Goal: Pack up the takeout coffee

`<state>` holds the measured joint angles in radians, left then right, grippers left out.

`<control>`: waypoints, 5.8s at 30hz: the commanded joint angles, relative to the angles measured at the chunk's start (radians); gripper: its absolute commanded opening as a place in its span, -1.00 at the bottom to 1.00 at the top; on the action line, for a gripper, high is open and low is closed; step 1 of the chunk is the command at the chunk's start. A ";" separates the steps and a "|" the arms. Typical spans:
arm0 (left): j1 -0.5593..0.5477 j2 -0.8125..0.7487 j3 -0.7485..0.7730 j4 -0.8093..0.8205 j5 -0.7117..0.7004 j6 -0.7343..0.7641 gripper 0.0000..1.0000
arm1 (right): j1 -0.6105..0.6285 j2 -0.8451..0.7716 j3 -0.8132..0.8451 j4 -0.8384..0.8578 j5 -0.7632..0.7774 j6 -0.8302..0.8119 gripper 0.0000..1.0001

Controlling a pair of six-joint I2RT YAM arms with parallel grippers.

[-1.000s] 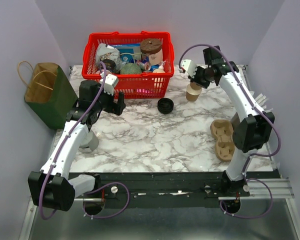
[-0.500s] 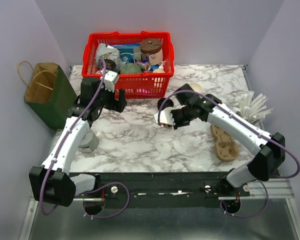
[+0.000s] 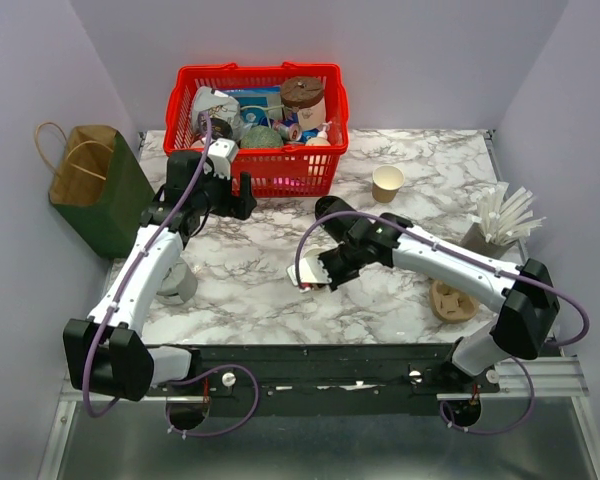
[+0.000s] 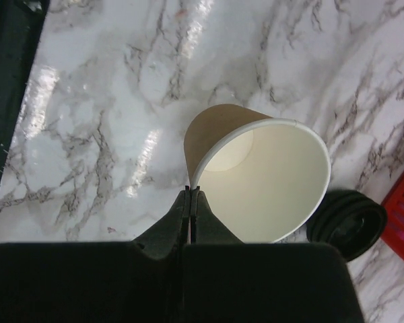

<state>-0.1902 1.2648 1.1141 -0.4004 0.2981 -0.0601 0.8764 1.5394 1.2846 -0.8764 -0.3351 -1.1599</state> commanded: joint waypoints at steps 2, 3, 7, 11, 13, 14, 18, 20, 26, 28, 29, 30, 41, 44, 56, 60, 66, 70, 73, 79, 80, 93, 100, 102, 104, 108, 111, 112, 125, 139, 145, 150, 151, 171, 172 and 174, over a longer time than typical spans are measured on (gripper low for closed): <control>-0.003 -0.024 0.000 0.034 -0.031 -0.021 0.89 | 0.067 0.021 -0.028 0.054 -0.022 0.058 -0.91; -0.003 -0.027 -0.003 0.032 -0.034 -0.018 0.89 | 0.072 0.027 -0.028 0.056 -0.019 0.058 -0.91; -0.003 -0.048 -0.028 0.028 -0.040 -0.014 0.89 | 0.084 0.030 -0.036 0.080 0.016 0.060 -0.91; -0.002 -0.062 -0.049 0.026 -0.031 -0.030 0.89 | 0.085 0.036 -0.051 0.117 0.044 0.072 -0.91; -0.003 -0.062 -0.053 0.026 -0.027 -0.041 0.89 | 0.085 0.039 -0.068 0.148 0.060 0.077 -0.90; -0.003 -0.061 -0.053 0.025 -0.027 -0.043 0.89 | 0.085 0.047 -0.071 0.160 0.073 0.081 -0.89; -0.003 -0.058 -0.040 0.018 -0.031 -0.038 0.89 | 0.085 0.071 -0.068 0.178 0.108 0.077 -0.88; -0.002 -0.055 -0.039 0.017 -0.033 -0.034 0.89 | 0.084 0.077 -0.061 0.177 0.113 0.077 -0.87; -0.003 -0.047 -0.036 0.020 -0.028 -0.038 0.89 | 0.085 0.099 -0.048 0.149 0.103 0.086 -0.65; -0.002 -0.045 -0.036 0.021 -0.025 -0.040 0.89 | 0.084 0.096 -0.047 0.143 0.100 0.092 -0.42; -0.003 -0.044 -0.034 0.021 -0.025 -0.038 0.89 | 0.084 0.091 -0.047 0.143 0.100 0.092 -0.36; -0.003 -0.045 -0.030 0.021 -0.024 -0.037 0.89 | 0.084 0.088 -0.045 0.139 0.100 0.092 -0.25; -0.003 -0.039 0.038 -0.066 0.096 0.052 0.91 | -0.134 0.037 0.275 -0.033 -0.173 0.221 0.02; -0.002 -0.088 0.033 -0.092 0.147 0.118 0.97 | -0.278 0.112 0.384 -0.074 -0.295 0.256 0.08; -0.011 -0.197 -0.056 -0.163 0.176 0.267 0.97 | -0.416 0.347 0.467 -0.151 -0.302 -0.084 0.18; -0.011 -0.167 -0.057 -0.133 0.184 0.241 0.97 | -0.418 0.401 0.473 -0.134 -0.260 -0.145 0.16; -0.026 -0.139 -0.030 -0.121 0.179 0.243 0.97 | -0.418 0.459 0.498 -0.116 -0.199 -0.214 0.07; -0.035 -0.140 -0.030 -0.126 0.153 0.263 0.97 | -0.418 0.508 0.524 -0.121 -0.173 -0.242 0.03; -0.043 -0.140 -0.033 -0.130 0.153 0.267 0.97 | -0.418 0.528 0.536 -0.104 -0.153 -0.248 0.02; -0.046 -0.140 -0.043 -0.123 0.161 0.260 0.97 | -0.416 0.576 0.567 -0.095 -0.134 -0.254 0.02; -0.046 -0.139 -0.043 -0.123 0.159 0.261 0.97 | -0.416 0.582 0.573 -0.095 -0.131 -0.256 0.02; -0.045 -0.128 -0.042 -0.109 0.133 0.260 0.97 | -0.406 0.653 0.616 -0.122 -0.113 -0.282 0.01; -0.045 -0.127 -0.033 -0.118 0.128 0.264 0.97 | -0.398 0.677 0.633 -0.124 -0.113 -0.288 -0.03; -0.045 -0.127 -0.030 -0.121 0.125 0.267 0.97 | -0.393 0.679 0.634 -0.127 -0.114 -0.290 -0.04; -0.045 -0.124 -0.028 -0.121 0.125 0.267 0.97 | -0.389 0.683 0.634 -0.136 -0.114 -0.296 -0.06; -0.045 -0.122 -0.027 -0.120 0.124 0.267 0.97 | -0.376 0.685 0.627 -0.145 -0.111 -0.299 -0.08; -0.045 -0.123 -0.028 -0.120 0.122 0.267 0.97 | -0.369 0.691 0.621 -0.151 -0.099 -0.308 -0.10; -0.045 -0.122 -0.028 -0.120 0.122 0.267 0.97 | -0.367 0.691 0.615 -0.153 -0.094 -0.314 -0.11; -0.045 -0.114 -0.022 -0.127 0.118 0.273 0.97 | -0.358 0.665 0.599 -0.147 -0.093 -0.302 -0.14; -0.043 -0.114 -0.034 -0.107 0.133 0.261 0.97 | -0.350 0.330 0.171 0.300 -0.179 -0.230 -0.02; -0.046 -0.120 -0.036 -0.112 0.128 0.261 0.97 | -0.350 0.441 0.309 0.193 -0.160 -0.224 -0.04; -0.046 -0.137 -0.051 -0.110 0.121 0.269 0.97 | -0.349 0.493 0.358 0.129 -0.134 -0.244 -0.04; -0.046 -0.137 -0.053 -0.107 0.116 0.270 0.97 | -0.349 0.498 0.357 0.126 -0.124 -0.251 -0.04; -0.046 -0.122 -0.048 -0.095 0.124 0.259 0.97 | -0.349 0.558 0.387 0.119 -0.050 -0.198 -0.25; -0.046 -0.120 -0.048 -0.094 0.124 0.258 0.97 | -0.349 0.558 0.397 0.114 -0.056 -0.189 -0.29; -0.046 -0.119 -0.048 -0.094 0.128 0.258 0.97 | -0.349 0.558 0.406 0.108 -0.059 -0.184 -0.33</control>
<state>-0.2314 1.1465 1.0653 -0.5171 0.4267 0.1978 0.5224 2.0819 1.6444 -0.7383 -0.3916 -1.3678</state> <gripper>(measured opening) 0.987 0.351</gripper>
